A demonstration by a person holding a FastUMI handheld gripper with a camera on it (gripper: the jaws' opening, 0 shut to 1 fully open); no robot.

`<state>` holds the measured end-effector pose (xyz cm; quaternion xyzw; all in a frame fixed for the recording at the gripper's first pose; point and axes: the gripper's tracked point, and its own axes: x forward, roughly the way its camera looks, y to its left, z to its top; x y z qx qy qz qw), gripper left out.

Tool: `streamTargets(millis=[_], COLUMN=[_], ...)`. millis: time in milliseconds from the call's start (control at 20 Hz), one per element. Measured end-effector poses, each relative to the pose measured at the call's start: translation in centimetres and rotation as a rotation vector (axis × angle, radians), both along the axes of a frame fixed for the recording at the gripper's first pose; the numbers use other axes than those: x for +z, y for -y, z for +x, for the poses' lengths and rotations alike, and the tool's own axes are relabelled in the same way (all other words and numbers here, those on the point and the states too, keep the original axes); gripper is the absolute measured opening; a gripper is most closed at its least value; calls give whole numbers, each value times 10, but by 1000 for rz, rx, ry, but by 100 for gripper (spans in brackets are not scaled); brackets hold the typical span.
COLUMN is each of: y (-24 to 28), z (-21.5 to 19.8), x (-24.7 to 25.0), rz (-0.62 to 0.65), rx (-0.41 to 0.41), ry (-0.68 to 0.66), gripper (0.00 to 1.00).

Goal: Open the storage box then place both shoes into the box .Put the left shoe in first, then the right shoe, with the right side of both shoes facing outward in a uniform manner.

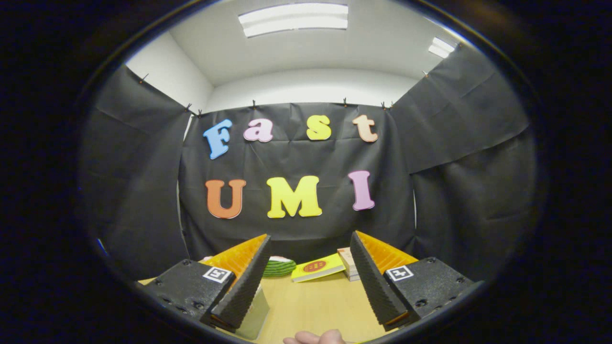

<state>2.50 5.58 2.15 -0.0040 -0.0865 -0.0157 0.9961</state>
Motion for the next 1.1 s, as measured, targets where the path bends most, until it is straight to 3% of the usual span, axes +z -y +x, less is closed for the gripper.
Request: streamTargets(millis=[600,1100], y=[-17,-15], z=[-10,-4], x=[-12,-19], rz=[-15,-6], rx=[76,82], ry=[-69,-103], gripper=[100,100])
